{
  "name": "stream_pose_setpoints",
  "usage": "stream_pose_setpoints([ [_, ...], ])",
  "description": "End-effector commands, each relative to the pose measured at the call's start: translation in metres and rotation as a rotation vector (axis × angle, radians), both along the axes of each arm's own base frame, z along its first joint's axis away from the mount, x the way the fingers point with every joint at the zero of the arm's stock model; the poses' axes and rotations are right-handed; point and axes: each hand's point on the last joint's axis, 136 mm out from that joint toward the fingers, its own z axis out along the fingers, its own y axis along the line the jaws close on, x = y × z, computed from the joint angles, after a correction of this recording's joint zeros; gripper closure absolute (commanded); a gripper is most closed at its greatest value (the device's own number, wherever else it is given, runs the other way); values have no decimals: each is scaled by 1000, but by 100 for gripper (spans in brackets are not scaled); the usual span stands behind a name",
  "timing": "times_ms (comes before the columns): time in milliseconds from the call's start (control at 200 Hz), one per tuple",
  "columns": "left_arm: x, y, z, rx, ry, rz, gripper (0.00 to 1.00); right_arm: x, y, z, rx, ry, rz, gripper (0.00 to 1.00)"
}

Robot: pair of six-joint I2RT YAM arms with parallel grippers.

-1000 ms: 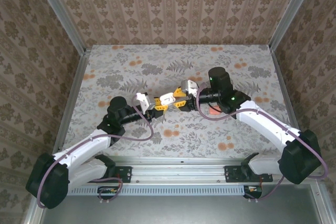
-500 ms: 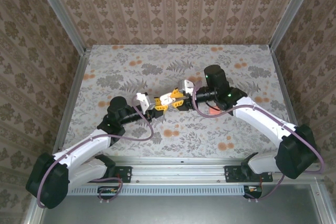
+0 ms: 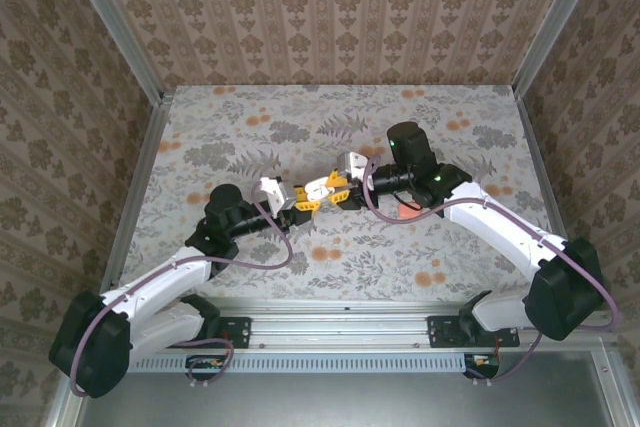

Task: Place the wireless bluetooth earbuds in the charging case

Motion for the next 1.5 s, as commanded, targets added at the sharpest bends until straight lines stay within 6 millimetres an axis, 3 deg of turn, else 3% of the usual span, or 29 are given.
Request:
stream_pose_setpoints([
  [0, -4, -4, 25, -36, -85, -27, 94, 5, -3, 4, -29, -32, -43, 69],
  [470, -6, -4, 26, -33, -89, -39, 94, -4, -2, 2, -91, -38, 57, 76],
  [500, -6, -4, 25, -32, -88, -39, 94, -2, 0, -7, -106, -12, 66, 76],
  [675, -7, -4, 25, -30, -90, -40, 94, -3, -1, -14, -128, -3, 101, 77],
  [1080, -7, -4, 26, -27, -96, -36, 94, 1, -8, 1, -87, -44, 129, 79],
  [1435, -2, -3, 26, -28, -95, -8, 94, 2, -10, 5, -56, -29, 78, 65],
  [1495, -1, -2, 26, -29, -93, 1, 94, -3, -14, 17, -34, -43, 48, 64],
])
